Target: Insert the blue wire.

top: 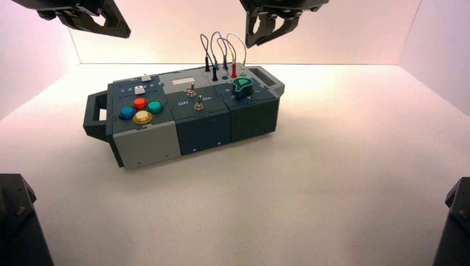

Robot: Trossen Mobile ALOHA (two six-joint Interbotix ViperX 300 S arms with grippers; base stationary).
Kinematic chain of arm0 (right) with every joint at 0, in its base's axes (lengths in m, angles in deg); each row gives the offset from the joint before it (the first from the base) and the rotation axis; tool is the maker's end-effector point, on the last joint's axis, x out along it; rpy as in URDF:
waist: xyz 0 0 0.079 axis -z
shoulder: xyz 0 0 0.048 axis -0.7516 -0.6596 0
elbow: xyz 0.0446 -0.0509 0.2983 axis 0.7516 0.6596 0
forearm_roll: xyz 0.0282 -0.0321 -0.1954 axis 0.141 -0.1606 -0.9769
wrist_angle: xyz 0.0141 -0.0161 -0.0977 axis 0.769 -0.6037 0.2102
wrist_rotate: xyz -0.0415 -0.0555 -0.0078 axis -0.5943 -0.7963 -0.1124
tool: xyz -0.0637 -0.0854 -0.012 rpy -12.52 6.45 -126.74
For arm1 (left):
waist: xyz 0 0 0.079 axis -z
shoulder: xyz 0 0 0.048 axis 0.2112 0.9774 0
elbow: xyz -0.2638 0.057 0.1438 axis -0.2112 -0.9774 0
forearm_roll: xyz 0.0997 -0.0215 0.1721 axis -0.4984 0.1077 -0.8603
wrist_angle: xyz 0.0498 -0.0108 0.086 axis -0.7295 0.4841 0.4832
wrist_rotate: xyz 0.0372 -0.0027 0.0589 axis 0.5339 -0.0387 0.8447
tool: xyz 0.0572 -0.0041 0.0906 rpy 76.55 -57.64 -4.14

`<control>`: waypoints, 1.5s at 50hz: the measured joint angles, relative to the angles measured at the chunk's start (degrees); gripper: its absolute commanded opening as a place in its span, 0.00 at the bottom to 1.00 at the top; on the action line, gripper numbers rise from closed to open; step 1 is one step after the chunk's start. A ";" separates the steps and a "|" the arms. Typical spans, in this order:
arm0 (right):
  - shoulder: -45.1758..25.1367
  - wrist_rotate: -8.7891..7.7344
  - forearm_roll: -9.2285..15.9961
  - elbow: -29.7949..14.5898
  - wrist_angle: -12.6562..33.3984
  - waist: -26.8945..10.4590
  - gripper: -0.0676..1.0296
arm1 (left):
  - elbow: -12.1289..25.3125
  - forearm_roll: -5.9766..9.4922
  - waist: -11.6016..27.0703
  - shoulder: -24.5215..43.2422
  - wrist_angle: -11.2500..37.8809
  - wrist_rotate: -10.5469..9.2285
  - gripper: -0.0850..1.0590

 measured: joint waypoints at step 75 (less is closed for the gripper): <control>-16.08 28.30 -25.14 -19.60 14.50 -7.12 0.36 | 0.70 0.00 0.09 2.72 0.79 -1.23 0.05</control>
